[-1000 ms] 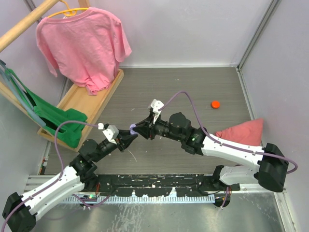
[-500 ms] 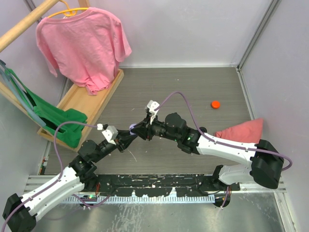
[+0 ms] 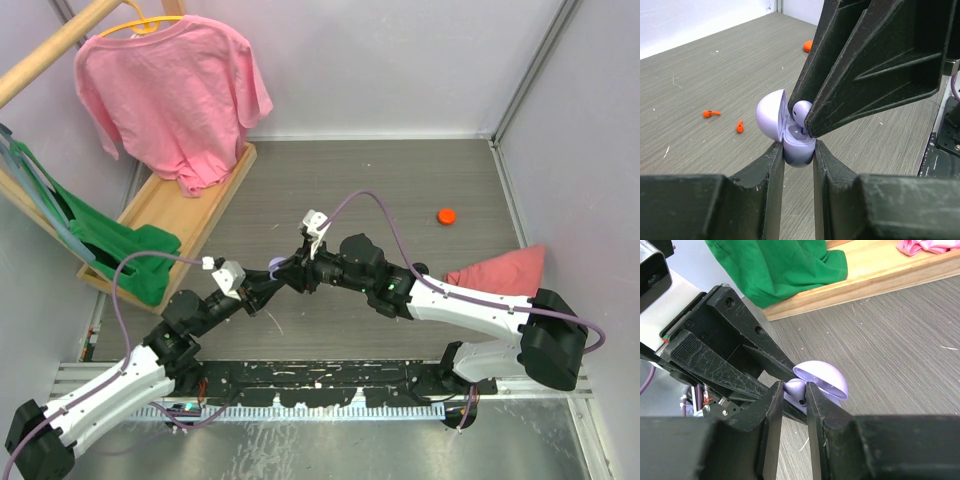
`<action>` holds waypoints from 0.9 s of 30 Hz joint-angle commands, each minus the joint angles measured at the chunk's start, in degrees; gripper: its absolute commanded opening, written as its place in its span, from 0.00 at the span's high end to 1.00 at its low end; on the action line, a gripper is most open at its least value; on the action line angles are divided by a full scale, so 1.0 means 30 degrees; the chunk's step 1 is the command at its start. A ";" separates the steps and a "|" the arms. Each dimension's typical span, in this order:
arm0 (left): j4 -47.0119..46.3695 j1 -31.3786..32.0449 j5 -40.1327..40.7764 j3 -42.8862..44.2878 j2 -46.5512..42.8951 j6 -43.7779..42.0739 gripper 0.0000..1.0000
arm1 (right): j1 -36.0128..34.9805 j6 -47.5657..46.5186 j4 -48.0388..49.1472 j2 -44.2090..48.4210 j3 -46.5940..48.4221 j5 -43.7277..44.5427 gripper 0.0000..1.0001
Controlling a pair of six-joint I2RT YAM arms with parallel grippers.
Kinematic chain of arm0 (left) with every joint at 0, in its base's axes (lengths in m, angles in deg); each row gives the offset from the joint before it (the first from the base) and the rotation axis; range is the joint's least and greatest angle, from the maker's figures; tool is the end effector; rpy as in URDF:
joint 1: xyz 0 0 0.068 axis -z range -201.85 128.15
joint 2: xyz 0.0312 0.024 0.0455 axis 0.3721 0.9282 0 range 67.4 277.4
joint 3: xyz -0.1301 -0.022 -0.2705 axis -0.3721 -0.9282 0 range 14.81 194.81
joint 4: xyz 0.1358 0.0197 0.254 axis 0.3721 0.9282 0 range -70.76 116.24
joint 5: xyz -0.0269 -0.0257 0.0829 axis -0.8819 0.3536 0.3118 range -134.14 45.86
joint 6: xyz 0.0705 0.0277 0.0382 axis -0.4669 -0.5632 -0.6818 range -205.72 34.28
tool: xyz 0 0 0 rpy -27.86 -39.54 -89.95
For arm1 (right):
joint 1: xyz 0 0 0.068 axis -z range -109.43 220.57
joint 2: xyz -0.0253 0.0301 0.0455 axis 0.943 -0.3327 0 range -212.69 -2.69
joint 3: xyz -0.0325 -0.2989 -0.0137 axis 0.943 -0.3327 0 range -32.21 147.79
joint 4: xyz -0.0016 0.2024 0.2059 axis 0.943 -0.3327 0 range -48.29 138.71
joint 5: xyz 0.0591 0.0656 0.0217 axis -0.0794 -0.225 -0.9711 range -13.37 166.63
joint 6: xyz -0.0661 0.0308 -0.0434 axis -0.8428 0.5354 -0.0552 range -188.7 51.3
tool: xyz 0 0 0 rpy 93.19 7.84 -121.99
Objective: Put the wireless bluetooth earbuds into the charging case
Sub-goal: Place the earbud in the charging case.
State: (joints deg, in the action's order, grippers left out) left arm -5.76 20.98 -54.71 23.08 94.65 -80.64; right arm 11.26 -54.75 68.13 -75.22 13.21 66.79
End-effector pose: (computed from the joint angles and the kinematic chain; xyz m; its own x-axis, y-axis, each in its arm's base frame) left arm 0.1260 -0.1354 0.2308 0.0057 -0.1239 -0.9923 0.8057 0.5883 -0.0688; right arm 0.1673 0.3070 0.3019 -0.2914 -0.0255 -0.9563 -0.8897 0.3744 0.2612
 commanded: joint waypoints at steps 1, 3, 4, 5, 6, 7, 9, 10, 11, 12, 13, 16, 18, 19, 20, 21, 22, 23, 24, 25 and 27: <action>-0.1395 -0.0068 -0.0189 0.0115 -0.0263 -0.0083 0.96 | -0.0117 0.0213 0.0133 0.0025 0.0815 -0.0123 0.68; -0.1381 -0.0056 -0.0244 0.0116 -0.0249 -0.0083 0.96 | -0.0114 0.0144 0.0175 0.0181 0.0783 0.0145 0.64; -0.1394 -0.0062 -0.0270 0.0121 -0.0254 -0.0083 0.96 | -0.0107 0.0111 0.0177 0.0271 0.0767 0.0220 0.63; -0.1381 -0.0067 -0.0258 0.0114 -0.0262 -0.0075 0.96 | -0.0121 0.0053 0.0177 0.0374 0.0791 0.0285 0.62; -0.1367 -0.0056 -0.0257 0.0139 -0.0263 -0.0060 0.96 | -0.0119 0.0027 0.0177 0.0427 0.0812 0.0340 0.60; -0.1366 -0.0081 -0.0282 0.0150 -0.0227 -0.0069 0.96 | -0.0097 -0.0013 0.0177 0.0532 0.0822 0.0399 0.59; -0.1366 -0.0077 -0.0337 0.0145 -0.0233 -0.0068 0.96 | -0.0096 -0.0113 0.0137 0.0684 0.0807 0.0573 0.57; -0.1366 -0.0057 -0.0366 0.0150 -0.0208 -0.0055 0.96 | -0.0101 -0.0206 0.0037 0.0762 0.0851 0.0625 0.56; -0.1351 -0.0048 -0.0387 0.0169 -0.0205 -0.0054 0.96 | -0.0102 -0.0343 -0.0119 0.0845 0.0930 0.0731 0.55; -0.1353 -0.0065 -0.0423 0.0172 -0.0172 -0.0053 0.96 | -0.0113 -0.0451 -0.0296 0.0892 0.1002 0.0828 0.54; -0.1346 -0.0078 -0.0453 0.0172 -0.0160 -0.0053 0.96 | -0.0122 -0.0567 -0.0519 0.0968 0.1113 0.0870 0.53; -0.1322 -0.0065 -0.0609 0.0216 -0.0089 -0.0046 0.96 | -0.0078 -0.0865 -0.1148 0.1158 0.1476 0.0987 0.51; -0.1305 -0.0067 -0.0777 0.0256 -0.0031 -0.0052 0.96 | -0.0071 -0.1235 -0.1766 0.1366 0.1697 0.1100 0.49; -0.1293 -0.0056 -0.0886 0.0285 0.0018 -0.0035 0.96 | -0.0025 -0.1442 -0.2098 0.1496 0.1819 0.1112 0.48; -0.1280 -0.0055 -0.1027 0.0329 0.0069 -0.0025 0.96 | 0.0091 -0.1672 -0.2436 0.1614 0.1970 0.0960 0.47; -0.1253 -0.0051 -0.1133 0.0360 0.0123 -0.0024 0.97 | 0.0255 -0.1855 -0.2863 0.1706 0.2164 0.0707 0.47; -0.1249 -0.0040 -0.1223 0.0390 0.0166 0.0016 0.97 | 0.0463 -0.2104 -0.3363 0.1747 0.2408 0.0320 0.46; -0.1249 -0.0064 -0.1352 0.0445 0.0201 0.0032 0.97 | 0.0756 -0.2242 -0.3858 0.1735 0.2681 -0.0230 0.45; -0.1221 -0.0067 -0.1481 0.0484 0.0205 0.0056 0.97 | 0.1042 -0.2326 -0.4312 0.1688 0.2956 -0.0998 0.45; -0.1180 -0.0056 -0.1648 0.0533 0.0205 0.0063 0.97 | 0.1422 -0.2336 -0.4672 0.1628 0.3189 -0.1845 0.45; -0.1058 -0.0074 -0.1872 0.0621 0.0229 0.0064 0.97 | 0.2151 -0.2305 -0.5087 0.1547 0.3517 -0.3501 0.44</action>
State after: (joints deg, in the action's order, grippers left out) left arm -5.78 20.90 -57.93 23.02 95.32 -80.59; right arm 14.38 -59.80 55.93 -72.16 19.40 64.86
